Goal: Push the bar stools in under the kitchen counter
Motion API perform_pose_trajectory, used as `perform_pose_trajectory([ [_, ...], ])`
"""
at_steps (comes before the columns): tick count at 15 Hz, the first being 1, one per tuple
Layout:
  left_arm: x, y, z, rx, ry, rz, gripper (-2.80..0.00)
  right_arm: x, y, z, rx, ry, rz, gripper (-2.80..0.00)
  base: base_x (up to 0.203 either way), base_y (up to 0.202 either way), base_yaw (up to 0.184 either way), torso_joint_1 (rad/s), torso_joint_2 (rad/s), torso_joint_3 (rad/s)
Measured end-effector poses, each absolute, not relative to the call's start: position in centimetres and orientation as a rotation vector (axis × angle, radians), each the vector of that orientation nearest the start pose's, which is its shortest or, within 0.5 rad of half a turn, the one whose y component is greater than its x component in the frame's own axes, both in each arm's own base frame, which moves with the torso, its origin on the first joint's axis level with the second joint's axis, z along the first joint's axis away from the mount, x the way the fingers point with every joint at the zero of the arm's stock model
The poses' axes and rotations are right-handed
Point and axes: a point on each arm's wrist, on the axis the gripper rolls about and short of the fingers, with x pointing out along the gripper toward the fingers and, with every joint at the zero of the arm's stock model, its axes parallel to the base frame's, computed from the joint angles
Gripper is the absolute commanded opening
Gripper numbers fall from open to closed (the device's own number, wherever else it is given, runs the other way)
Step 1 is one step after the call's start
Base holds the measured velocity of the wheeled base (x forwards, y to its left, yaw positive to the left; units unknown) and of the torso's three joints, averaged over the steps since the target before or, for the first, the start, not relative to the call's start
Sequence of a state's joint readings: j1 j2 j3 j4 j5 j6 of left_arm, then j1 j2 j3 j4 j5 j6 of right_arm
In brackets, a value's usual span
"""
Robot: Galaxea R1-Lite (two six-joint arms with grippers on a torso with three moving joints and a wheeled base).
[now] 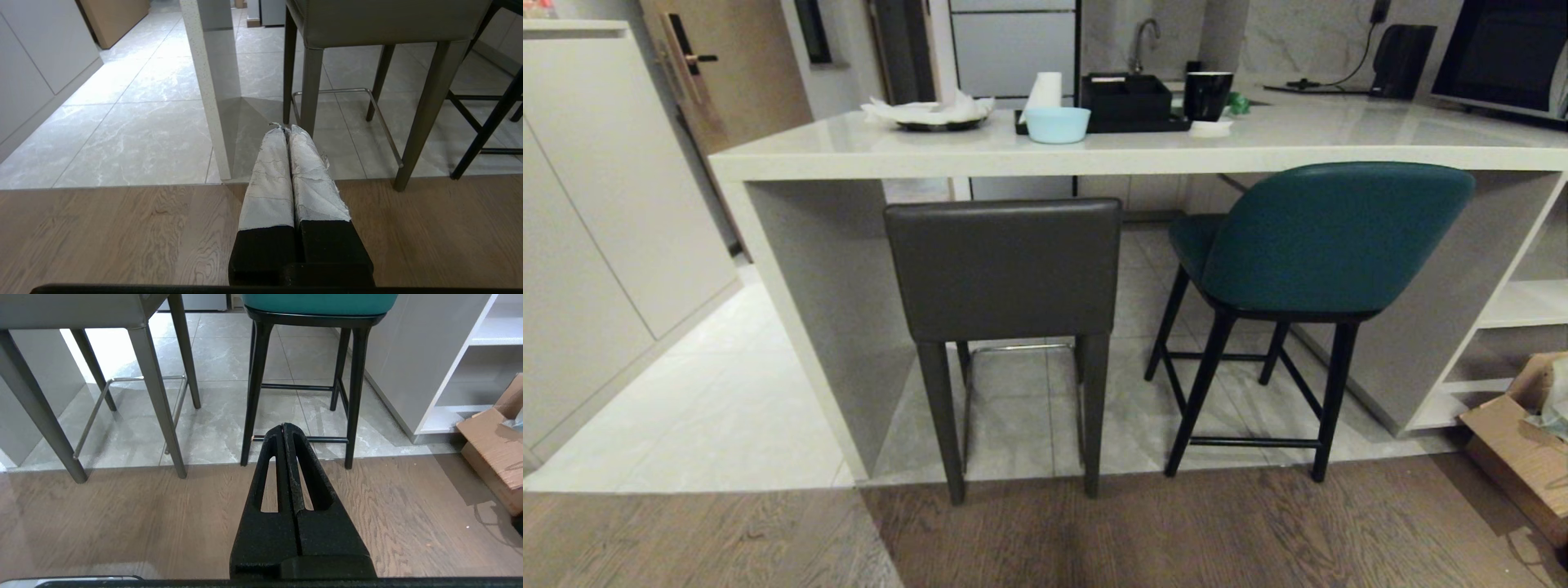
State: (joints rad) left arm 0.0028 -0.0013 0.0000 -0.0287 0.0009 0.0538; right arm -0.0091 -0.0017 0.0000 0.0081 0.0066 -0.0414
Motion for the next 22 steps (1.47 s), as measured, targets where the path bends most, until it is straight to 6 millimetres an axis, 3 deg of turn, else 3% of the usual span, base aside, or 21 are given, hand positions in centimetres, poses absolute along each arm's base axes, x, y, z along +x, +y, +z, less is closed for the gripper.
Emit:
perform_pose_trajectory([
  [22, -2.29, 0.00, 7.84, 0.026, -0.030, 0.005, -2.80, -2.29, 0.02, 7.52, 0.000, 0.001, -0.008, -2.80, 0.000, 0.000, 0.000, 0.000, 0.00, 0.000],
])
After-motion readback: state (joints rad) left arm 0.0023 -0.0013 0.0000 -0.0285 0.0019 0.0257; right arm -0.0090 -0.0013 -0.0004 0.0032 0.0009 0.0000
